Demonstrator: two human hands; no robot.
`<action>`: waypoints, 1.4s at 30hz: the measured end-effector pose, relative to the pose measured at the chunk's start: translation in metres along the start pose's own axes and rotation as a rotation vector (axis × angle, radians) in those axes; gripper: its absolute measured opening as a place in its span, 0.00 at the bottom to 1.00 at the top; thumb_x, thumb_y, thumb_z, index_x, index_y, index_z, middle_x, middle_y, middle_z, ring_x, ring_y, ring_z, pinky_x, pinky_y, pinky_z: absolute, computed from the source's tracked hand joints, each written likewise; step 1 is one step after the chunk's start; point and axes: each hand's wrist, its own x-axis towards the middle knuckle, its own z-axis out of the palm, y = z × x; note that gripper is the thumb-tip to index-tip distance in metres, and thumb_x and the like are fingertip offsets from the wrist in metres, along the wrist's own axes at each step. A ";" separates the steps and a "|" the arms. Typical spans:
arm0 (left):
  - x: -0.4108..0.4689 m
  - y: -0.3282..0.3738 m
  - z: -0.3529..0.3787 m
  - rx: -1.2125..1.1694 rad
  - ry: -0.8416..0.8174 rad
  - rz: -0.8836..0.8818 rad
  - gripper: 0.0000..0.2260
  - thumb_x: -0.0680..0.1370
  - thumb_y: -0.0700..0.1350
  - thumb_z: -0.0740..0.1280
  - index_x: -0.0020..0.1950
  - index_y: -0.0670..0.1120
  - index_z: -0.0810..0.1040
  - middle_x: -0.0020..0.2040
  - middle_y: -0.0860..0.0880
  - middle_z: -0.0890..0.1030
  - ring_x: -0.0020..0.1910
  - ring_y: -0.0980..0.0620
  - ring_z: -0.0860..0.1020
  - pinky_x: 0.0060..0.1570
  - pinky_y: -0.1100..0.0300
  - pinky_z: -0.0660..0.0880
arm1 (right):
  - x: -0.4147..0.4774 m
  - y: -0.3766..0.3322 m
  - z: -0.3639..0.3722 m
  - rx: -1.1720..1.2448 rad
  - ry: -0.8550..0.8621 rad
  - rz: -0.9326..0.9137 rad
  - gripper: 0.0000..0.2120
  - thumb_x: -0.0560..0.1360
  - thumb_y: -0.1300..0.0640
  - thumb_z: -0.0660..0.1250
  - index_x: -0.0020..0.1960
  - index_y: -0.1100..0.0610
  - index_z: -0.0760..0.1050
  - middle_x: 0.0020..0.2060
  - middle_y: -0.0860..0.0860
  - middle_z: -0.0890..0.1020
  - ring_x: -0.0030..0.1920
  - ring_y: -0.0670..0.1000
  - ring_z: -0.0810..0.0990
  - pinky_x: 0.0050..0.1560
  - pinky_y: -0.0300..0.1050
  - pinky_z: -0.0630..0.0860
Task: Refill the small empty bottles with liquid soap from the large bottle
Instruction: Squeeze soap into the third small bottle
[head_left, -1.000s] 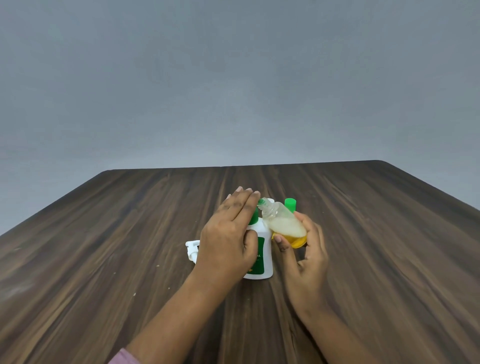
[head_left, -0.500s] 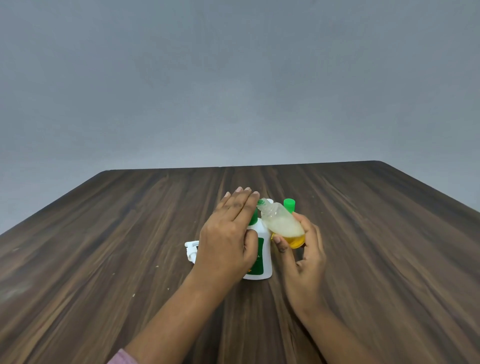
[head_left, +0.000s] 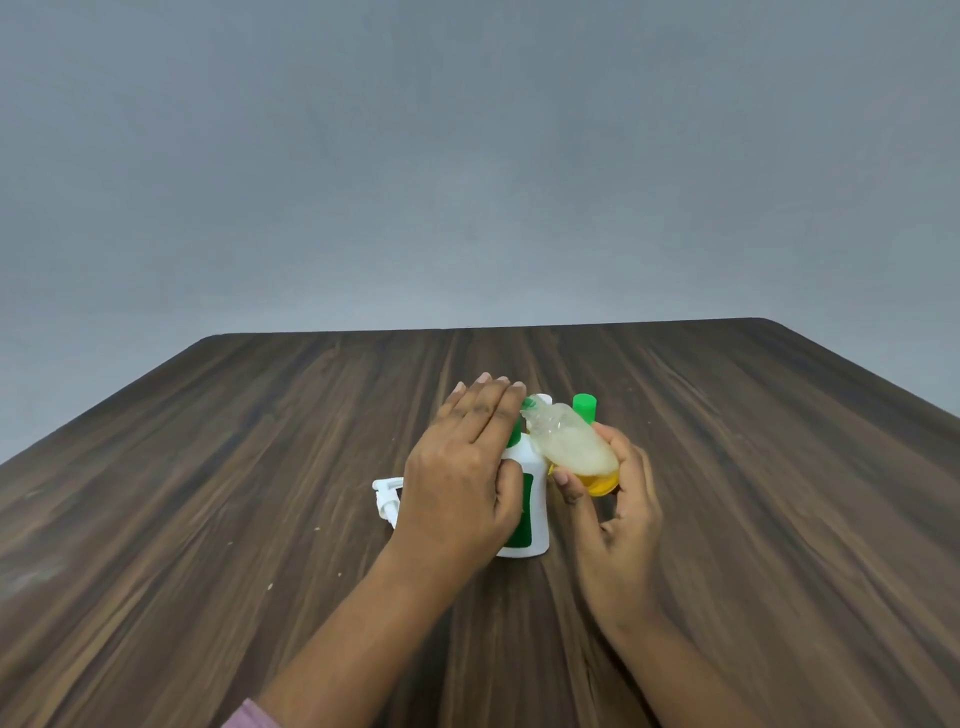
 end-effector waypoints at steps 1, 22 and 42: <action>0.001 0.001 -0.001 0.004 0.001 0.006 0.24 0.71 0.40 0.55 0.64 0.37 0.76 0.62 0.42 0.79 0.64 0.45 0.75 0.67 0.54 0.65 | -0.001 0.000 0.000 0.004 0.001 0.002 0.24 0.75 0.50 0.65 0.65 0.62 0.71 0.56 0.52 0.76 0.55 0.43 0.76 0.49 0.28 0.73; 0.015 0.001 -0.011 0.029 -0.015 0.037 0.23 0.71 0.42 0.55 0.63 0.38 0.78 0.60 0.43 0.80 0.63 0.46 0.77 0.68 0.55 0.66 | 0.002 -0.002 0.005 0.023 0.009 -0.002 0.25 0.75 0.48 0.65 0.66 0.62 0.71 0.57 0.53 0.76 0.57 0.47 0.77 0.49 0.31 0.76; 0.004 0.002 -0.002 0.012 0.035 0.025 0.23 0.71 0.40 0.56 0.63 0.38 0.77 0.61 0.42 0.79 0.63 0.46 0.75 0.68 0.52 0.66 | 0.001 -0.003 0.003 0.019 0.021 0.003 0.23 0.75 0.50 0.65 0.65 0.62 0.71 0.56 0.53 0.76 0.56 0.47 0.77 0.49 0.31 0.75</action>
